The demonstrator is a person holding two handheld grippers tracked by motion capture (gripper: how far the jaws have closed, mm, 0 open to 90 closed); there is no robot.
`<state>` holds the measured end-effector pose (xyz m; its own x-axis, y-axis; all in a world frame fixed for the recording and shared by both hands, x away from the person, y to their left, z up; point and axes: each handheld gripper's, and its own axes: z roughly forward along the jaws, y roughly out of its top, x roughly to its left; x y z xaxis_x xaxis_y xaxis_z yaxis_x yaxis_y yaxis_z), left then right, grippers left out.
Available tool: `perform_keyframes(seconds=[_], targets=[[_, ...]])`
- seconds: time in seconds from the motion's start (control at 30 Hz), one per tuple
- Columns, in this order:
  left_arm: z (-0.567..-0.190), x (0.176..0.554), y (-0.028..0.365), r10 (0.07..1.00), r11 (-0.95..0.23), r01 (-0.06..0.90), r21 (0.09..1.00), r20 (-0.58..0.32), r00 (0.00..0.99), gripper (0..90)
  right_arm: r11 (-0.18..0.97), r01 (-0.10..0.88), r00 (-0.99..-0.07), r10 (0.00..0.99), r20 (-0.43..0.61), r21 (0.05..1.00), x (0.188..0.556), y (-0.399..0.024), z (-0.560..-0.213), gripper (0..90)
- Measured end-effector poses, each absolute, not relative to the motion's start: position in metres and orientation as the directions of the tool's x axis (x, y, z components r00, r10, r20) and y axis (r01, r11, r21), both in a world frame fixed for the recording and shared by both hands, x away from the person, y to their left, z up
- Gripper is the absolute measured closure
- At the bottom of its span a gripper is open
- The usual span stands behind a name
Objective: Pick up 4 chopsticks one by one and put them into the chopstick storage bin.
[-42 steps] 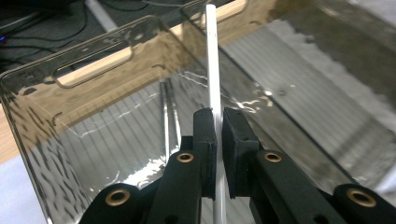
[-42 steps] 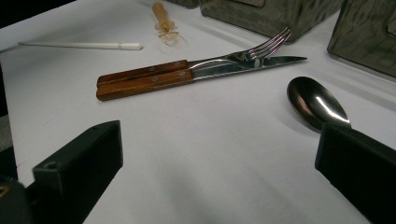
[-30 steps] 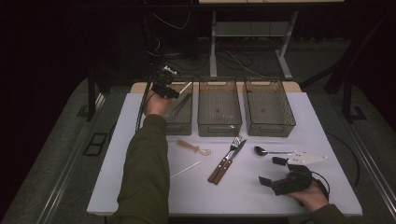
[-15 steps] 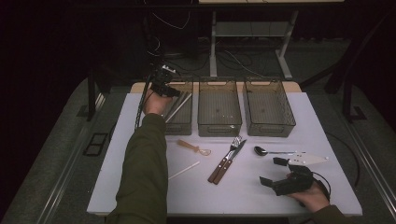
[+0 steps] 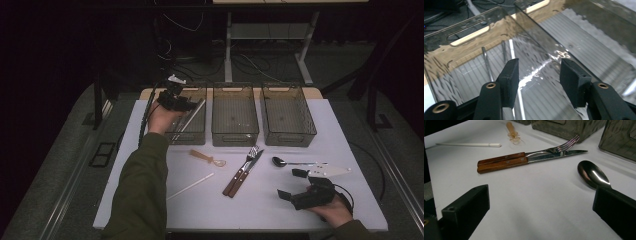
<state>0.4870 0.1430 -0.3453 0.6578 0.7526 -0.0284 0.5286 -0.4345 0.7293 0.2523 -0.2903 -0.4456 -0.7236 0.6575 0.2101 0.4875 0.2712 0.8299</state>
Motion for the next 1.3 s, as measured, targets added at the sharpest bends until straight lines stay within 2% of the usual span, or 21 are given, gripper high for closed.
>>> perform_keyframes(seconds=[0.37, 0.57, 1.0, 1.3], targets=[[-0.34, 0.439, 0.142, 0.678, -0.43, 0.46, 0.777, -0.058, 0.732, 39.1, 0.315, 0.457, -0.766, 0.615, 0.187, 0.832, 0.255, -0.286, -0.445, 1.0], [-0.347, 0.409, 0.141, 0.645, -0.436, 0.418, 0.797, -0.048, 0.763, 36.1, 0.31, 0.475, -0.772, 0.596, 0.221, 0.824, 0.259, -0.285, -0.446, 1.1], [-0.375, 0.365, 0.147, 0.617, -0.425, 0.403, 0.81, -0.066, 0.784, 25.6, 0.286, 0.47, -0.765, 0.605, 0.223, 0.835, 0.265, -0.286, -0.444, 1.1], [-0.389, 0.34, 0.15, 0.601, -0.449, 0.39, 0.804, -0.051, 0.797, 23.6, 0.281, 0.476, -0.757, 0.614, 0.225, 0.834, 0.262, -0.287, -0.443, 1.1]])
